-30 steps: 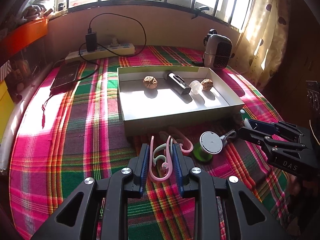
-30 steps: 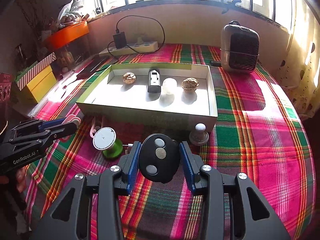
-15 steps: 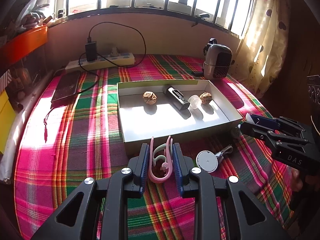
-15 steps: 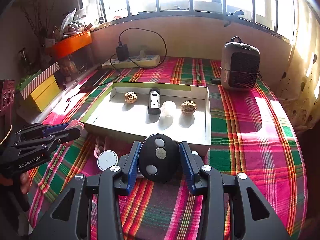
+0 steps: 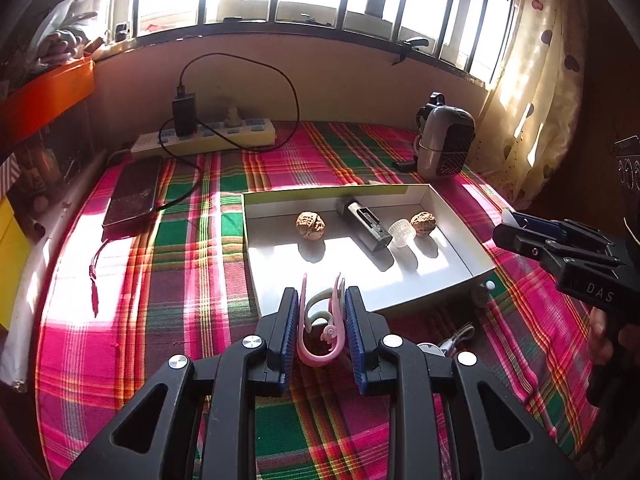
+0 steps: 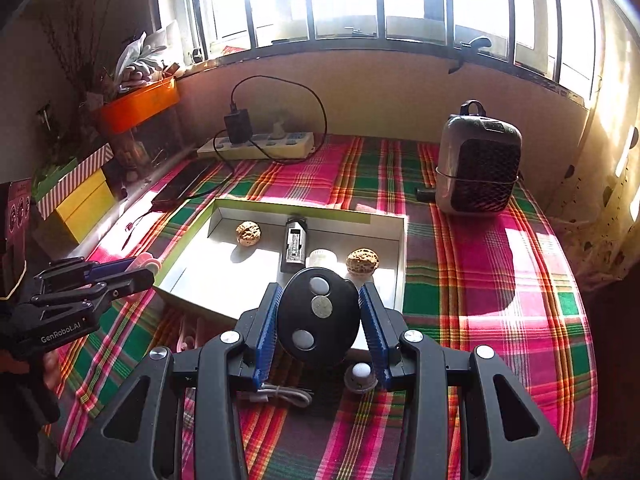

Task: Organize objects
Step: 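Lift and carry the pink ear hook and black remote toward the box with both tools, then lower the pink ear hook with the left tool while the right tool lowers the remote into the box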

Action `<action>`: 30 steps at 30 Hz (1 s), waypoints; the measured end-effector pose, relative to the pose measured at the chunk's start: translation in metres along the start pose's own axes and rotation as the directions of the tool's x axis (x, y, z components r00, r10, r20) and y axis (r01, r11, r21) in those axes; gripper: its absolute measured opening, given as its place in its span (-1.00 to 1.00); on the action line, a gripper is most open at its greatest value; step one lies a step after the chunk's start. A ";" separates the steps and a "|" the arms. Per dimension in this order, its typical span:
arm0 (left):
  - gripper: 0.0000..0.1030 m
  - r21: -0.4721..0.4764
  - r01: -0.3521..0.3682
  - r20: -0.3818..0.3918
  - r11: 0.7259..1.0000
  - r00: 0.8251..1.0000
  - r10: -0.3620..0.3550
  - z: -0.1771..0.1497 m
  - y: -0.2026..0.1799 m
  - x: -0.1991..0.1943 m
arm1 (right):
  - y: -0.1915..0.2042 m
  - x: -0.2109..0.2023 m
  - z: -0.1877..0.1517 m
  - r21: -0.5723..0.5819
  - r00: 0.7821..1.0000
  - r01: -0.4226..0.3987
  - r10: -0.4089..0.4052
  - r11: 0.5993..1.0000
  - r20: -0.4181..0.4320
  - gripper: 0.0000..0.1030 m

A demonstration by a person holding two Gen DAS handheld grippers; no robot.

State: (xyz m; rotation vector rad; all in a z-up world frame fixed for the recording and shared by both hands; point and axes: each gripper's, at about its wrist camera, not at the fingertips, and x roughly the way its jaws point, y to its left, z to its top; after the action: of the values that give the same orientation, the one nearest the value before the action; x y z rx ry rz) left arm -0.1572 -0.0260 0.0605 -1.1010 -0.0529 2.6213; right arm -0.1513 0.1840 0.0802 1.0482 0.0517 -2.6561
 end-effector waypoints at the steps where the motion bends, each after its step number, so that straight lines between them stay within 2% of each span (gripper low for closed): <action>1: -0.58 -0.001 -0.002 0.002 1.000 1.000 0.002 0.002 0.001 0.001 | -0.001 0.001 0.003 -0.002 1.000 -0.001 0.001 1.000 0.002 -0.21; 8: -0.58 -0.015 -0.006 -0.005 1.000 1.000 0.006 0.012 0.003 0.016 | -0.009 0.018 0.024 -0.005 1.000 0.000 0.000 1.000 0.010 -0.21; 16: -0.58 -0.014 -0.011 -0.031 1.000 0.999 0.011 0.021 0.005 0.041 | -0.024 0.054 0.038 0.028 1.000 -0.001 0.001 1.000 -0.018 -0.21; 30: -0.58 -0.011 -0.027 -0.072 1.000 0.997 0.026 0.036 0.009 0.085 | -0.034 0.122 0.051 0.038 0.994 -0.025 0.029 0.999 -0.110 -0.21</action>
State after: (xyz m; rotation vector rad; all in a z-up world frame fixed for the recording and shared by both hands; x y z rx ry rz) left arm -0.2408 -0.0079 0.0255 -1.2076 -0.0387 2.6052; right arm -0.2789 0.1794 0.0332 1.1984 0.0113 -2.5820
